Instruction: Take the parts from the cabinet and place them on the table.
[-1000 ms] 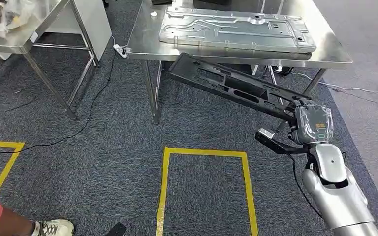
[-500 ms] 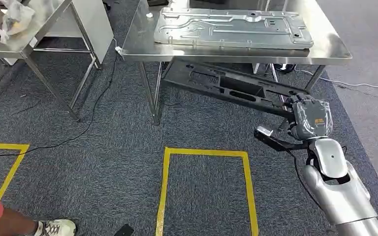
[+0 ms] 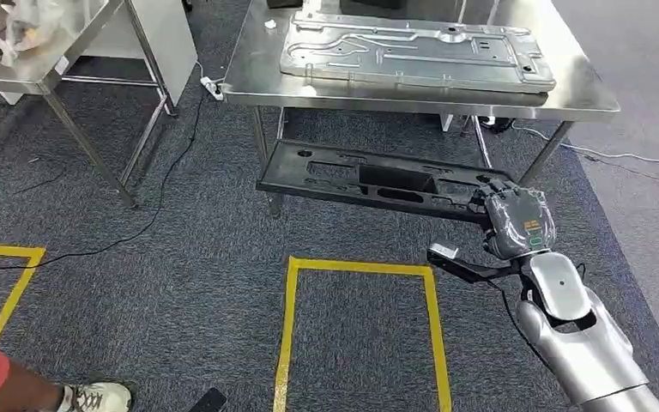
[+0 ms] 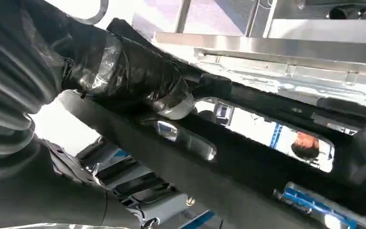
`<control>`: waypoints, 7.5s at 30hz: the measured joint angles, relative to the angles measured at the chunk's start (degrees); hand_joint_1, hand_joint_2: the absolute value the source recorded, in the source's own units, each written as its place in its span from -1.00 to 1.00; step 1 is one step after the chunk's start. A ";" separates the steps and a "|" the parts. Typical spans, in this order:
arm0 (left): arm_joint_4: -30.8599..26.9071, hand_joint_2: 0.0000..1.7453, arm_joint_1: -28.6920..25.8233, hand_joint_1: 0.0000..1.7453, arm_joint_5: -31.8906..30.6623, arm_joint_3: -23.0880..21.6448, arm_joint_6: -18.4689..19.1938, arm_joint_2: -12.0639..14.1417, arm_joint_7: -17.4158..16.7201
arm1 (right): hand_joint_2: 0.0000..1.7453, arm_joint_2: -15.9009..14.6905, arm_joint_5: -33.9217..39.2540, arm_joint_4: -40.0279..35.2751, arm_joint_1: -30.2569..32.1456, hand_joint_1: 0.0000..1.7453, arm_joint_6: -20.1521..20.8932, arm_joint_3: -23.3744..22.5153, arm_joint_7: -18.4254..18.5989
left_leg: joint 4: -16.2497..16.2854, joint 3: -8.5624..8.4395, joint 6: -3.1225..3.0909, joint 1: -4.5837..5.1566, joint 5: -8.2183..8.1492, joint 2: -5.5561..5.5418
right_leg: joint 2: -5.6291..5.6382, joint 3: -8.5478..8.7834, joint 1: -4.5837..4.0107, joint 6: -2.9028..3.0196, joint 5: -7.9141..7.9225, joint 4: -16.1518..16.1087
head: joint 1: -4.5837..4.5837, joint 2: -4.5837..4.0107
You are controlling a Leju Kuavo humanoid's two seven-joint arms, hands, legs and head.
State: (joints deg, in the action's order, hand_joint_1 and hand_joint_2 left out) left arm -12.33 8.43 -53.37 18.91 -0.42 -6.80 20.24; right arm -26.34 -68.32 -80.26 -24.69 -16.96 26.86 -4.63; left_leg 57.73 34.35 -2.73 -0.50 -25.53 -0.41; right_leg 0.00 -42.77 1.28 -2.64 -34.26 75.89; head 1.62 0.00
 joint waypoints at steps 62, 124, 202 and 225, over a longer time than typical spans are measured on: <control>0.02 1.00 -0.12 -1.00 -0.68 0.07 -0.68 -0.15 0.48 | 1.00 -1.97 1.09 -2.21 2.65 1.00 -1.42 0.13 0.11 | -0.18 0.69 -0.26 0.14 1.96 -0.45 | 0.33 3.48 -0.43 0.65 -2.90 -0.25 | -0.52 0.00; 0.02 1.00 -0.18 -1.00 -0.70 0.13 -0.18 -0.28 0.44 | 1.00 -0.98 0.96 -2.05 2.66 1.00 -2.18 0.20 0.66 | 0.50 0.24 -0.10 0.34 0.70 -0.01 | 0.01 0.48 -0.02 0.36 0.89 0.15 | -0.59 0.00; 0.00 1.00 -0.21 -1.00 -0.85 0.20 -0.30 -0.72 0.33 | 1.00 -0.59 0.59 -2.05 1.70 1.00 -2.12 -1.29 1.88 | 3.45 -1.92 2.06 0.48 -4.21 0.08 | -0.19 8.64 -0.54 3.96 9.27 -18.17 | -0.50 0.00; 0.02 1.00 -0.30 -1.00 -0.68 0.22 -0.87 -0.81 -1.60 | 1.00 -0.15 1.14 1.33 1.76 1.00 -2.36 -2.12 1.73 | 0.88 0.72 1.40 0.27 0.52 -0.20 | 0.07 7.87 -0.85 1.98 8.31 -16.75 | -0.59 0.00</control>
State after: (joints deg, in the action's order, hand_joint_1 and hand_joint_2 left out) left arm -12.31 8.13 -54.05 19.12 -1.29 -7.61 18.64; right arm -26.49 -67.19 -78.93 -22.93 -19.32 24.74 -2.91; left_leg 58.61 35.08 -1.33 -0.23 -25.01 -0.61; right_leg 0.08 -34.90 0.42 -0.66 -25.96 59.14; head 1.03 0.00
